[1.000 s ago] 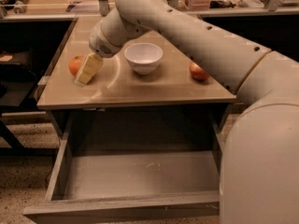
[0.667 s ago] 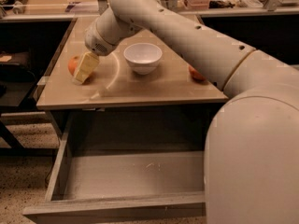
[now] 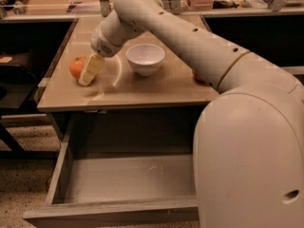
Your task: Place orange into top drawer
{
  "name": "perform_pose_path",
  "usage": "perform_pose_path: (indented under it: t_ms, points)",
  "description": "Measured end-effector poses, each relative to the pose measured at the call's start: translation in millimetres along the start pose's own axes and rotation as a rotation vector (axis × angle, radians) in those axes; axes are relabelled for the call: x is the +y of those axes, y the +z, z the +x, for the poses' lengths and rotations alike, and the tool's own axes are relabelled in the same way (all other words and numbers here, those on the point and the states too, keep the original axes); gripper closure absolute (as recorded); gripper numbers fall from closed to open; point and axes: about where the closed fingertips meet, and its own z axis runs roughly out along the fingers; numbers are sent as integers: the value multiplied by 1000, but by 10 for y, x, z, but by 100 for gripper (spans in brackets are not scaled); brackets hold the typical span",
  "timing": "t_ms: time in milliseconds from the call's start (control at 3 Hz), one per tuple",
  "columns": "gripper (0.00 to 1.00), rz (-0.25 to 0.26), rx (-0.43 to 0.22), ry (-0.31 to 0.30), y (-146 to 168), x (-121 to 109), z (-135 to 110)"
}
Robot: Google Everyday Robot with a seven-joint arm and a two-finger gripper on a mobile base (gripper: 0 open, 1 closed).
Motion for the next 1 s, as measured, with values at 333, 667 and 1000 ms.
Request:
perform_pose_path:
  t_ms: [333,667,1000]
  points:
    - [0,-18,-8,18,54,23,43]
    - [19,-18,-8,18,54,24,43]
    - [42,-18,-8,18,55,24,43]
